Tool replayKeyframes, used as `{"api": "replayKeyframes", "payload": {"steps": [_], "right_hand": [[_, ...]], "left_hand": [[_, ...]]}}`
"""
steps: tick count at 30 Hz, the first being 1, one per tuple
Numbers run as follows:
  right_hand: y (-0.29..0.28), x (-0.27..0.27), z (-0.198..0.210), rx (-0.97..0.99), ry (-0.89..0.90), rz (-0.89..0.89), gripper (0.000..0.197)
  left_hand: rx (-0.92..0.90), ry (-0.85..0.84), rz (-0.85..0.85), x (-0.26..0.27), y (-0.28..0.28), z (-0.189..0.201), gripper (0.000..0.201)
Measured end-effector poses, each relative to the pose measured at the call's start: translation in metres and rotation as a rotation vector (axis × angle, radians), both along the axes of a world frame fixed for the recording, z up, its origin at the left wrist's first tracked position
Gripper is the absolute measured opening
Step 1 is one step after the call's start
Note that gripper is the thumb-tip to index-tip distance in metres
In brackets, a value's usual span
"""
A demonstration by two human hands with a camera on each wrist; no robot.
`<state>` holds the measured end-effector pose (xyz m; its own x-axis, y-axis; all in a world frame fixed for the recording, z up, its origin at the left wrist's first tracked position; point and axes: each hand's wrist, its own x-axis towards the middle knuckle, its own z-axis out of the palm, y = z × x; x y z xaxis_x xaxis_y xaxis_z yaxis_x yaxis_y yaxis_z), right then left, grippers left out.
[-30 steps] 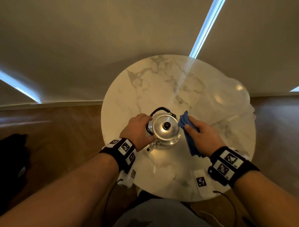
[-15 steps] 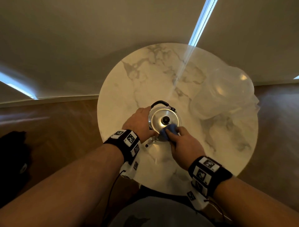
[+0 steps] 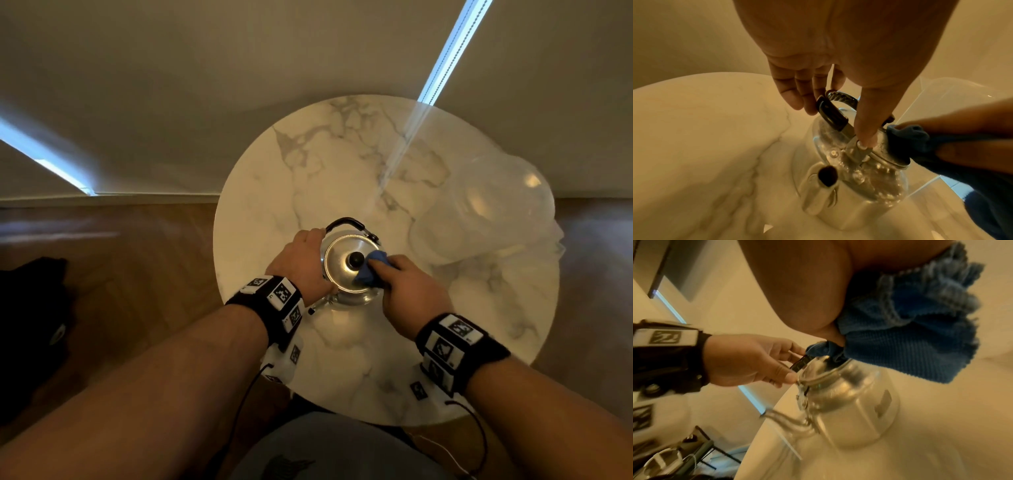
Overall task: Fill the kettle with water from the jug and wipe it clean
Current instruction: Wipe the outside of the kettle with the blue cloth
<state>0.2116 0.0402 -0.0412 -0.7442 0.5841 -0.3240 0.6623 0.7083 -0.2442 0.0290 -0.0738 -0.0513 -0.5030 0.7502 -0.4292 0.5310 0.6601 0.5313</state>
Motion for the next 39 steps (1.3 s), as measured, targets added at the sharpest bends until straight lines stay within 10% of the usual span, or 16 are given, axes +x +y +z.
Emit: {"api": "replayKeyframes", "payload": {"steps": [22, 39], "right_hand": [[0.015, -0.108, 0.028, 0.085, -0.276, 0.573, 0.029], [-0.002, -0.085, 0.020, 0.090, -0.231, 0.499, 0.037]], "left_hand": [[0.029, -0.028, 0.107, 0.009, 0.001, 0.000, 0.085], [0.055, -0.049, 0.110, 0.007, -0.001, -0.012, 0.093]]}}
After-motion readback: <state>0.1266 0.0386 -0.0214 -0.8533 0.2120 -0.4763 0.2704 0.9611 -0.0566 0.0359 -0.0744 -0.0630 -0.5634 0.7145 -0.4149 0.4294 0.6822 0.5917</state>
